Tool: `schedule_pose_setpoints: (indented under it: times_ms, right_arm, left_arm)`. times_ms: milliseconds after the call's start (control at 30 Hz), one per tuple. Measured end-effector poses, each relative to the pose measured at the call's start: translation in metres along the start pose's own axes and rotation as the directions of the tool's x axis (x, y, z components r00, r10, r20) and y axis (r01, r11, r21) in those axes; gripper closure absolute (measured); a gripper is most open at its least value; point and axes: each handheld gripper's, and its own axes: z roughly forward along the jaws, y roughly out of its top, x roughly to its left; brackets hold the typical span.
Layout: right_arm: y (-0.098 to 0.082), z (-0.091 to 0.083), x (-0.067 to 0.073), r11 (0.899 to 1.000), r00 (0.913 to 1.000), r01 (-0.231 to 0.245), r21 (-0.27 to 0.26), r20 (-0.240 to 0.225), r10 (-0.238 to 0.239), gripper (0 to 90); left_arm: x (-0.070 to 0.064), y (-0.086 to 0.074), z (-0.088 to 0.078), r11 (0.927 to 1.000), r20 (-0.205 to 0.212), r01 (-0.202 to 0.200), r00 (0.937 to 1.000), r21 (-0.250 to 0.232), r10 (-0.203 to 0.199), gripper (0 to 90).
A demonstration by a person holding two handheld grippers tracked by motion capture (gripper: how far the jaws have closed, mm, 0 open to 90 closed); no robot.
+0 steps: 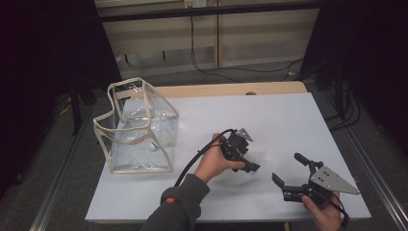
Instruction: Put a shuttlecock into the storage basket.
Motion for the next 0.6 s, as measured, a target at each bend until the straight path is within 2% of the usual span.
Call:
schedule_pose_setpoints:
  times_ms: [133,233,600]
  right_arm:
    - [0.0000,0.0002,0.0001,1.000,1.0000,0.001,-0.001,-0.002,-0.001,1.3]
    - [0.0000,0.0002,0.0003,1.000,1.0000,0.001,-0.001,-0.003,-0.001,1.3]
    - [0.0000,0.0000,0.0003,1.000,1.0000,0.000,-0.001,-0.003,0.000,1.3]
  left_arm:
    - [-0.0006,0.0011,0.0025,0.9999,-0.004,-0.010,0.9999,-0.007,0.010,21.6]
    - [-0.0009,0.0012,0.0043,0.9993,-0.002,-0.036,0.9994,-0.009,0.036,21.4]
    - [-0.0046,0.0017,0.0042,0.9991,-0.009,-0.038,0.9992,0.016,0.038,21.1]
